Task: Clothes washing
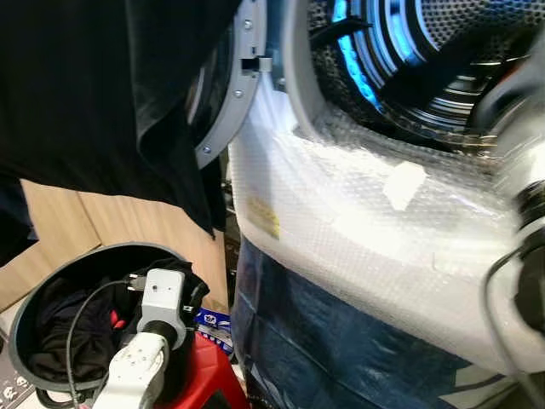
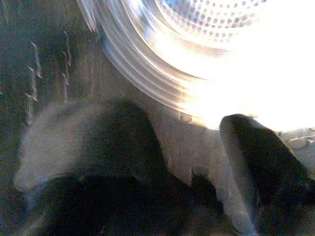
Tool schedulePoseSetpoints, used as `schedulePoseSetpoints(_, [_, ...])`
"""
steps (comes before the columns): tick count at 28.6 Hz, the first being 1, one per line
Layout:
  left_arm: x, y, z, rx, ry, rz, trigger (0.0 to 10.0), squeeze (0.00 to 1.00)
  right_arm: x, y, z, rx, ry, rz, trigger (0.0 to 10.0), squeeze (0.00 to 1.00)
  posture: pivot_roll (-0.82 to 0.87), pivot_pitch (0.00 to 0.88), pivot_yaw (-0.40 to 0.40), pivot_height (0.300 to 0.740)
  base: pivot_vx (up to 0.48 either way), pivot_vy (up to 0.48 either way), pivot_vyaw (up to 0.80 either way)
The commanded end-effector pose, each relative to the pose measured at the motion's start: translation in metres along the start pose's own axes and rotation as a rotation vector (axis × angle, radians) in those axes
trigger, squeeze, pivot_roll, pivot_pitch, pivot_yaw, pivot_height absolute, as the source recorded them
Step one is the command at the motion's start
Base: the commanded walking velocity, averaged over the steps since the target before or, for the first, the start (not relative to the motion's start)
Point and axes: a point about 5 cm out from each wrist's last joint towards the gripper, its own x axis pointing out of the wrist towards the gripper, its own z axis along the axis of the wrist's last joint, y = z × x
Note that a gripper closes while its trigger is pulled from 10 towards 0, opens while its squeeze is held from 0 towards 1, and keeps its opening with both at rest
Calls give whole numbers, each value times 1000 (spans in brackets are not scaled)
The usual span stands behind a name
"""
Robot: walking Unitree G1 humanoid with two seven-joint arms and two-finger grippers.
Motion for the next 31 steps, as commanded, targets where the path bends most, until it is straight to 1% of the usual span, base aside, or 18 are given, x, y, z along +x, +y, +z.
schedulePoseSetpoints(1, [0,-2,-2,8,20,-15,10000,0,-4,0,68,156,-318,-14,10000,0,9,0,-14,740,0,0,0])
schedulePoseSetpoints(3, [0,0,-1,9,16,-9,10000,0,-17,-13,114,265,-536,-95,10000,0,13,0,-15,740,0,0,0])
schedulePoseSetpoints(7, [0,1,-1,6,15,-6,10000,0,-18,-15,119,251,-546,-116,10000,0,15,0,-16,740,0,0,0])
schedulePoseSetpoints(9, [0,1,-1,6,14,-6,10000,0,-17,-13,117,242,-538,-106,10000,0,15,0,-16,740,0,0,0])
schedulePoseSetpoints(13, [-1,-2,-2,5,15,-12,10000,0,-11,-6,94,216,-469,-64,10000,0,15,0,-14,740,0,0,0])
schedulePoseSetpoints(15, [-1,-2,-2,5,18,-15,10000,0,-7,-2,79,130,-383,-62,10000,0,14,0,-13,740,0,0,0])
schedulePoseSetpoints(17, [-1,-1,-2,8,19,-14,10000,0,-2,10,61,-43,-270,-9,10000,0,12,0,-12,740,0,0,0])
schedulePoseSetpoints(19, [-1,-1,-2,8,19,-14,10000,0,-1,18,57,-76,-243,55,10000,0,6,0,-11,740,0,0,0])
schedulePoseSetpoints(21, [0,-1,-2,8,17,-14,10000,0,-1,25,61,-64,-273,105,10000,0,6,0,-11,740,0,0,0])
schedulePoseSetpoints(22, [0,-1,-1,7,14,-15,10000,0,-8,27,95,85,-444,133,10000,0,6,0,-11,740,0,0,0])
schedulePoseSetpoints(24, [0,-1,-1,7,14,-15,10000,0,-8,27,95,85,-444,133,10000,0,6,0,-11,740,0,0,0])
schedulePoseSetpoints(25, [1,-1,-1,6,11,-16,10000,0,-16,22,121,208,-582,110,10000,0,6,0,-11,740,0,0,0])
schedulePoseSetpoints(26, [1,-1,-1,6,11,-16,10000,0,-16,22,121,208,-582,110,10000,0,6,0,-11,740,0,0,0])
schedulePoseSetpoints(27, [2,-2,0,4,9,-19,10000,0,-15,23,121,196,-573,93,10000,0,3,0,-15,740,0,0,0])
schedulePoseSetpoints(28, [3,-4,0,3,7,-23,10000,0,-6,37,92,13,-420,135,10000,0,1,0,-14,740,0,0,0])
schedulePoseSetpoints(29, [3,-4,0,3,7,-23,10000,0,-6,37,92,13,-420,135,10000,0,1,0,-14,740,0,0,0])
schedulePoseSetpoints(30, [3,-4,0,2,7,-25,10000,0,-1,46,63,-143,-282,165,10000,0,1,0,-14,740,0,0,0])
schedulePoseSetpoints(31, [4,-5,1,2,6,-27,10000,0,0,52,51,-164,-253,197,10000,0,3,0,-18,740,0,0,0])
